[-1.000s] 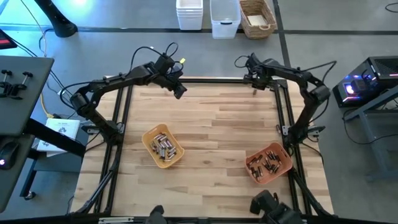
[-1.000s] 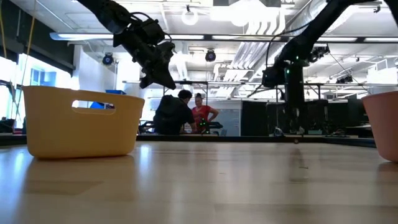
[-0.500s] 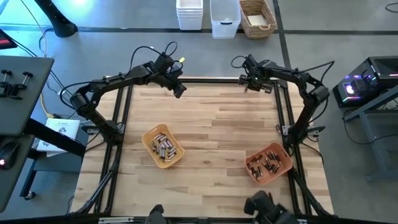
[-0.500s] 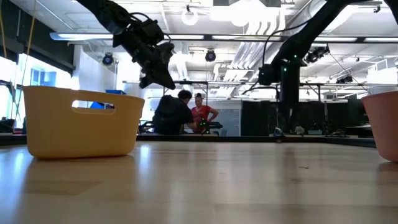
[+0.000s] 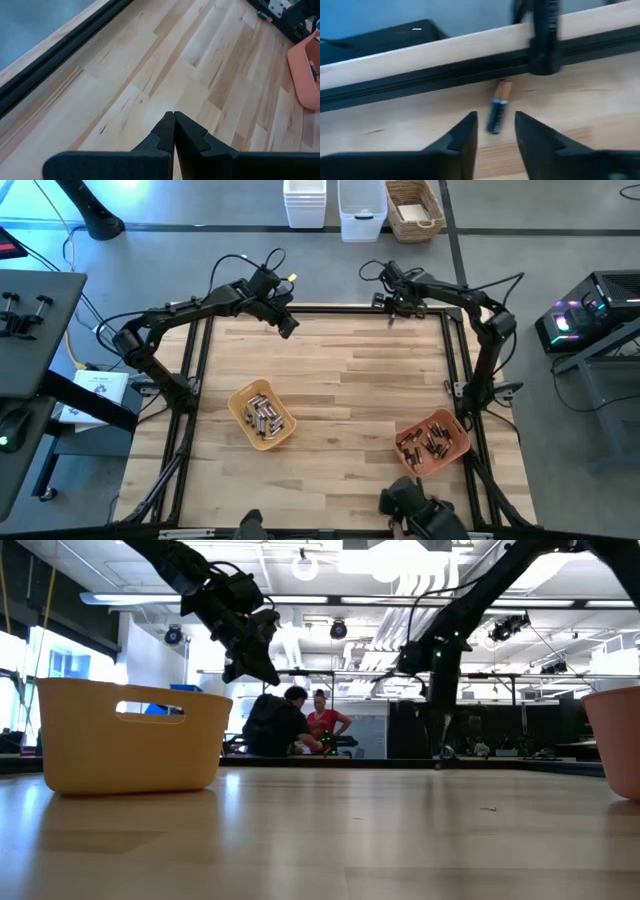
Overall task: Sort batteries
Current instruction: Put the black battery into the orange bin
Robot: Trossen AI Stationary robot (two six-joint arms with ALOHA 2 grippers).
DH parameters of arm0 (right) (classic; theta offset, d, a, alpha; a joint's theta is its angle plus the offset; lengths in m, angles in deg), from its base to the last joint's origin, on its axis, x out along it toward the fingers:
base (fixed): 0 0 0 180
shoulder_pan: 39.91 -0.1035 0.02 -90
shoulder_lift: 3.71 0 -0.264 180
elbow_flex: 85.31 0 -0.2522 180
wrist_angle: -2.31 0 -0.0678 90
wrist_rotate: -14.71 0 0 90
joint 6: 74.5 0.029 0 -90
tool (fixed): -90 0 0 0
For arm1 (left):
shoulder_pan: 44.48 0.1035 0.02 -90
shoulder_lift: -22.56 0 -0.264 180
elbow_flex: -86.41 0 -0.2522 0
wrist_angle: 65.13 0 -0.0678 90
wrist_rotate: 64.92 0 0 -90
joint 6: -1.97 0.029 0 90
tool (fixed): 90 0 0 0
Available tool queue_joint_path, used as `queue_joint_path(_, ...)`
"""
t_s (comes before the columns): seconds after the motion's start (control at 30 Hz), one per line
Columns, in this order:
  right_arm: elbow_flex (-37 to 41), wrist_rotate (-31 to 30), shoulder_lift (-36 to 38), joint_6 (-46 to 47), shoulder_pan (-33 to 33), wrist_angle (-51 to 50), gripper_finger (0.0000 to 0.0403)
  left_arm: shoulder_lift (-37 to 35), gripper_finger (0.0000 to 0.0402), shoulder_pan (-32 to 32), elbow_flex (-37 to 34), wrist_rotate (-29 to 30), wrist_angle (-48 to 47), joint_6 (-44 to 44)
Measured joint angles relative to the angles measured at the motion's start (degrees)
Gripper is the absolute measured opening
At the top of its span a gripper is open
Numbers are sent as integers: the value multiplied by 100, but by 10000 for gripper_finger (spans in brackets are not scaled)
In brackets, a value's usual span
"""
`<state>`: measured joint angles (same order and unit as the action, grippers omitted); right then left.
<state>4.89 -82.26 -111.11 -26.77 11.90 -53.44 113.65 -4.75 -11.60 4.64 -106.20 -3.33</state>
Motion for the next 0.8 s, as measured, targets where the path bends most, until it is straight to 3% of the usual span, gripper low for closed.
queue_joint_path(0.1, -215, -405, -229, 192, -39, -380, 148, 0, 0, 0, 0, 0, -2, 44)
queue_joint_path(0.23, -472, -336, -496, 216, -45, -291, 170, 0, 0, 0, 0, 0, -8, 149)
queue_joint_path(0.47, -561, -566, -805, 419, -74, -893, 168, 0, 0, 0, 0, -70, -37, 151)
queue_joint_path(0.67, -571, -589, -865, 324, -67, -800, 167, 0, 0, 0, 0, -74, -23, 292)
queue_joint_path(0.8, -592, 20, -1149, 319, 11, -663, 167, 0, 0, 0, 0, -85, -23, 297)
